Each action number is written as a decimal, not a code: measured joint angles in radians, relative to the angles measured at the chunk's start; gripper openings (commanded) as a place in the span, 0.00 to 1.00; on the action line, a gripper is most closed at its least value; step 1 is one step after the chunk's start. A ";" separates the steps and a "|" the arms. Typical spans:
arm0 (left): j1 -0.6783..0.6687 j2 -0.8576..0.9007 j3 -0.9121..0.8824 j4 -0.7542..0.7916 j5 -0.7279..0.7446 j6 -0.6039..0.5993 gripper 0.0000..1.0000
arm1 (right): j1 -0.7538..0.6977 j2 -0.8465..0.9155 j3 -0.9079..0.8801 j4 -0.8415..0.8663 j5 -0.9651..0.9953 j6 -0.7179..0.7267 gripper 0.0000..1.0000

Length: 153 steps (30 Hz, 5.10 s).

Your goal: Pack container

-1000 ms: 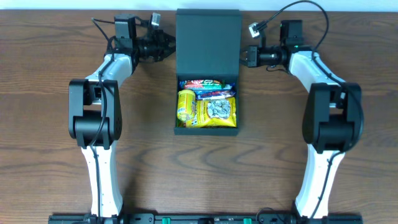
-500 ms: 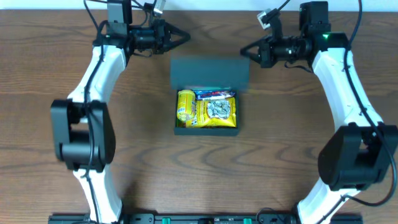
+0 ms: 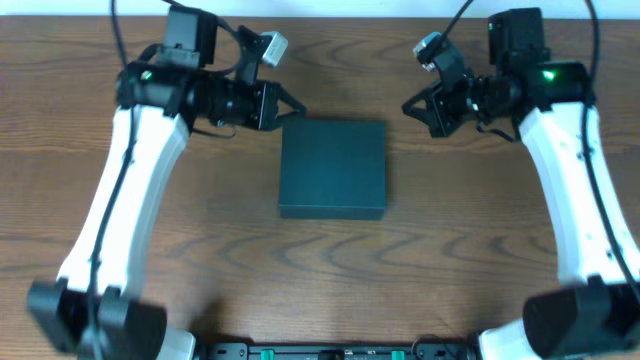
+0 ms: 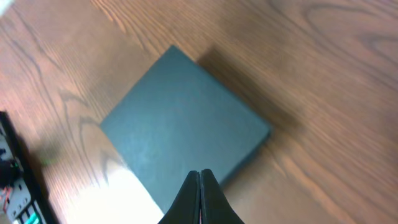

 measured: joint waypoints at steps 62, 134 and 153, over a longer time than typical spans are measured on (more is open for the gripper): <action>-0.004 -1.029 -0.914 0.256 -0.481 -0.117 0.95 | -0.006 -1.190 -0.973 0.254 0.063 0.214 0.99; -0.005 -1.625 -1.616 0.865 -0.727 -0.039 0.95 | 0.060 -1.463 -1.427 0.642 0.304 0.207 0.99; -0.005 -1.626 -1.616 0.865 -0.727 -0.039 0.96 | 0.060 -1.645 -1.567 0.727 0.318 0.206 0.99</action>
